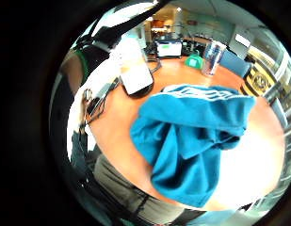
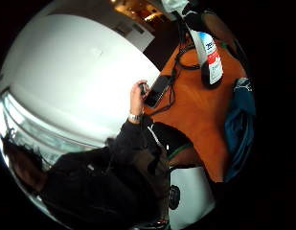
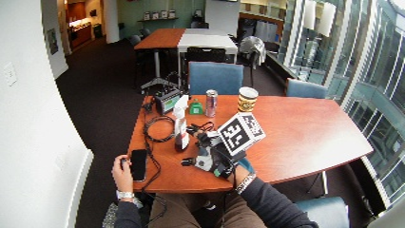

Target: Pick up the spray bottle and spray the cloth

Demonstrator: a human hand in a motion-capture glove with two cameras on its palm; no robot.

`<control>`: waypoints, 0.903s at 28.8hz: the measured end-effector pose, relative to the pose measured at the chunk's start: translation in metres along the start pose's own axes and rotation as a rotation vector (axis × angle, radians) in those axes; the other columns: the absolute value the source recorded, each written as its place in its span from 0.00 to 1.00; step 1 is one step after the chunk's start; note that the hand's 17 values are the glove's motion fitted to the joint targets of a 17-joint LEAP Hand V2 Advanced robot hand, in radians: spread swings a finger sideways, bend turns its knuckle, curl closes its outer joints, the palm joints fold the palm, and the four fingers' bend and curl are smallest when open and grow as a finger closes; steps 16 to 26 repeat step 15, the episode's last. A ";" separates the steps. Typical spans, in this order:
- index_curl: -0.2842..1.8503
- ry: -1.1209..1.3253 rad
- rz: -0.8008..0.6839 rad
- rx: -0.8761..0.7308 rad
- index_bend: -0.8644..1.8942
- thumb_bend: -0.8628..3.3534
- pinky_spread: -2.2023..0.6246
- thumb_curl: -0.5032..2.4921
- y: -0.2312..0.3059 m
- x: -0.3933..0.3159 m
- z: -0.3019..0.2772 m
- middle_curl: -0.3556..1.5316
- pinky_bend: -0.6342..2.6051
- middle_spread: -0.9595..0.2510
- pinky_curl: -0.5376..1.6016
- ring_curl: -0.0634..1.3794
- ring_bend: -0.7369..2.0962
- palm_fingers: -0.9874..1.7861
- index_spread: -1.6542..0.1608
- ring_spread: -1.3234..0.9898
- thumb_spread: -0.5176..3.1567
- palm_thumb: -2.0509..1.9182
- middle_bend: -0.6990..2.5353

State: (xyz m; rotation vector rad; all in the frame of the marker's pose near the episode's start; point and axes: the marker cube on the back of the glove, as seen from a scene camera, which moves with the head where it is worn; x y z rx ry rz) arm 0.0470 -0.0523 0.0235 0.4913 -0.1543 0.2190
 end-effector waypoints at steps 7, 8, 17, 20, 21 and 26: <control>0.30 0.120 -0.068 -0.188 0.38 0.19 0.84 0.31 0.032 -0.024 -0.012 0.37 0.30 0.70 0.42 0.29 0.39 0.53 0.70 0.52 0.40 0.66 0.26; 0.30 0.129 -0.075 -0.209 0.38 0.19 0.84 0.31 0.037 -0.026 -0.012 0.36 0.30 0.70 0.42 0.29 0.38 0.52 0.70 0.52 0.40 0.66 0.26; 0.30 0.174 -0.124 -0.258 0.38 0.19 0.85 0.29 0.055 -0.041 -0.013 0.35 0.30 0.71 0.41 0.27 0.37 0.50 0.68 0.53 0.40 0.63 0.26; 0.30 0.174 -0.124 -0.258 0.38 0.19 0.85 0.29 0.055 -0.041 -0.013 0.35 0.30 0.71 0.41 0.27 0.37 0.50 0.68 0.53 0.40 0.63 0.26; 0.30 0.174 -0.124 -0.258 0.38 0.19 0.85 0.29 0.055 -0.041 -0.013 0.35 0.30 0.71 0.41 0.27 0.37 0.50 0.68 0.53 0.40 0.63 0.26; 0.30 0.174 -0.124 -0.258 0.38 0.19 0.85 0.29 0.055 -0.041 -0.013 0.35 0.30 0.71 0.41 0.27 0.37 0.50 0.68 0.53 0.40 0.63 0.26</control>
